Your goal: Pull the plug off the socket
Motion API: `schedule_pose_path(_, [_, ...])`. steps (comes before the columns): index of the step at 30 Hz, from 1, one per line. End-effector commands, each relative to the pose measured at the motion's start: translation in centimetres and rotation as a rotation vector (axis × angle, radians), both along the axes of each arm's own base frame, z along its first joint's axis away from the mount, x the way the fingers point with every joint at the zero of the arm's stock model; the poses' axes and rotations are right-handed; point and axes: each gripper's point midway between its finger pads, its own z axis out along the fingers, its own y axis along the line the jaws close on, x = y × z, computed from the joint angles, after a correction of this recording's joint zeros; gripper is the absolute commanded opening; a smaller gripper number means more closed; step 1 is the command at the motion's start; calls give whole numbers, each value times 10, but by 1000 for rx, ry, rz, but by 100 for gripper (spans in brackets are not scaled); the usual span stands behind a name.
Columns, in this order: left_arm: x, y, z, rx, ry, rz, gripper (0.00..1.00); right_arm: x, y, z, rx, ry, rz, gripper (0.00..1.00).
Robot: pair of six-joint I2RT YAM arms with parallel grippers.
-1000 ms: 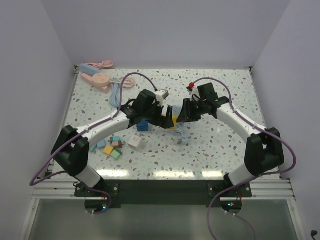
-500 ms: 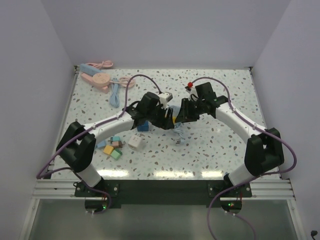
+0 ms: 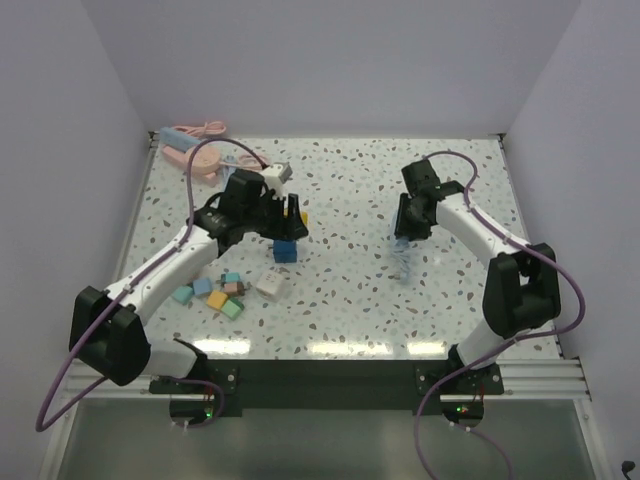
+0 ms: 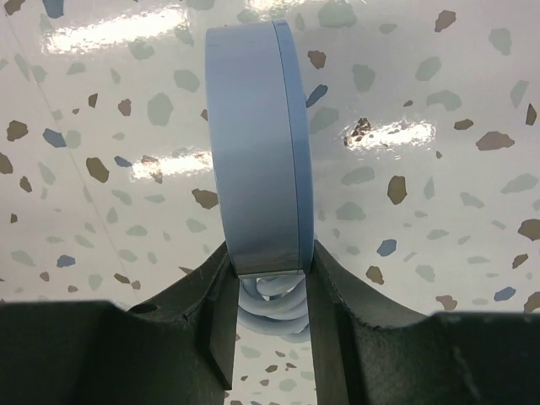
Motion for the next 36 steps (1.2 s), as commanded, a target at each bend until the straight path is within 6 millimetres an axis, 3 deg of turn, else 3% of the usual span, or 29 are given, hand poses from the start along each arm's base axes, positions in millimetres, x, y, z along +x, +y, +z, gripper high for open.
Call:
schedule_pose_path(1, [5, 28, 20, 87, -24, 89, 0, 16, 7, 42, 20, -146, 5, 0])
schedule_pose_path(2, [15, 51, 11, 157, -21, 189, 0, 17, 10, 44, 36, -153, 12, 0])
schedule_pose_path(5, [13, 109, -41, 277, 171, 362, 0, 16, 18, 48, 75, -153, 39, 0])
schedule_pose_path(6, [10, 137, -60, 315, 237, 441, 0, 16, 23, 49, 99, -154, 58, 0])
schedule_pose_path(9, [9, 177, -89, 345, 311, 570, 0, 16, 29, 54, 131, -175, 88, 0])
schedule_pose_path(12, [11, 202, -98, 364, 320, 672, 0, 15, 31, 59, 142, -189, 100, 0])
schedule_pose_path(16, [10, 224, -107, 416, 353, 763, 36, 10, 35, 58, 162, -176, 118, 0])
schedule_pose_path(17, [8, 231, -111, 445, 363, 785, 51, 9, 35, 56, 166, -172, 121, 0])
schedule_pose_path(19, [6, 237, -111, 457, 371, 810, 61, 7, 37, 55, 176, -164, 125, 0])
schedule_pose_path(20, [5, 240, -111, 470, 370, 828, 71, 6, 38, 53, 179, -162, 126, 0])
schedule_pose_path(22, [4, 243, -106, 475, 366, 854, 84, 5, 38, 52, 183, -154, 130, 0])
schedule_pose_path(23, [5, 246, -100, 475, 351, 870, 99, 4, 38, 51, 183, -151, 132, 0])
schedule_pose_path(28, [8, 236, -79, 411, 321, 852, 100, 4, 39, 50, 184, -146, 138, 0])
schedule_pose_path(29, [11, 230, -67, 372, 298, 840, 100, 4, 40, 51, 193, -148, 143, 0])
schedule_pose_path(31, [24, 211, -43, 297, 205, 763, 100, 4, 44, 52, 212, -150, 156, 0])
schedule_pose_path(35, [47, 136, 19, 87, 14, 464, 100, 6, 53, 53, 256, -157, 169, 0])
schedule_pose_path(36, [45, 113, 22, 88, 16, 396, 99, 7, 54, 53, 258, -158, 169, 0])
